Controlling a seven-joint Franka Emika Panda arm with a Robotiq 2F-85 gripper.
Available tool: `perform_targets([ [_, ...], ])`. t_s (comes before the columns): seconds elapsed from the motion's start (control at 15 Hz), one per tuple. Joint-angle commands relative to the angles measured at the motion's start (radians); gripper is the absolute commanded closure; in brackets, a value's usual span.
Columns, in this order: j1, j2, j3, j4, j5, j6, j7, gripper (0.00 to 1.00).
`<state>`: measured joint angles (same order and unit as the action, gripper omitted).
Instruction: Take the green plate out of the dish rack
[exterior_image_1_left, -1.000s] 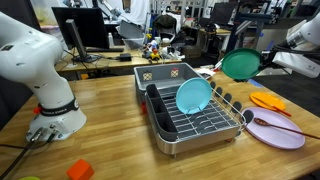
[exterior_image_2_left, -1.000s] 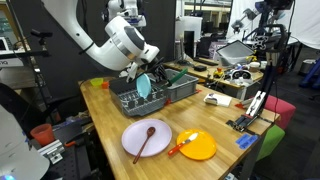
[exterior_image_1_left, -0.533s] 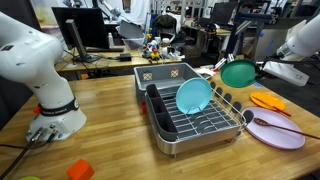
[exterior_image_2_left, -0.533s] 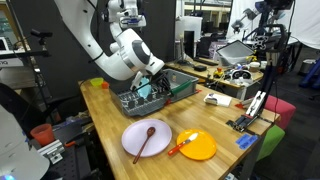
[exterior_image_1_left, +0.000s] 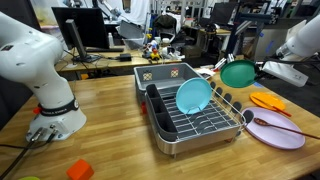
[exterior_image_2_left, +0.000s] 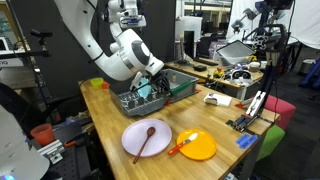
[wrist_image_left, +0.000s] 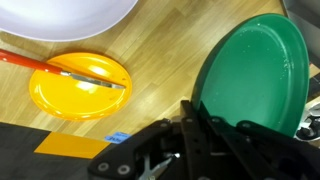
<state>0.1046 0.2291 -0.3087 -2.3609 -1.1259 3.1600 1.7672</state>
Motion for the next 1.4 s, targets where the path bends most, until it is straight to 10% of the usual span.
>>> perform_targets([
  [0.0,-0.084,0.048,0.09,-0.037,0.163,0.1,-0.063,0.98],
  [0.2,-0.177,0.12,0.215,-0.055,0.395,0.153,-0.184,0.98],
  [0.67,-0.589,0.23,0.582,0.138,0.403,0.056,-0.152,0.98],
  [1.33,-0.72,0.416,0.749,0.361,0.474,-0.214,-0.259,0.98],
])
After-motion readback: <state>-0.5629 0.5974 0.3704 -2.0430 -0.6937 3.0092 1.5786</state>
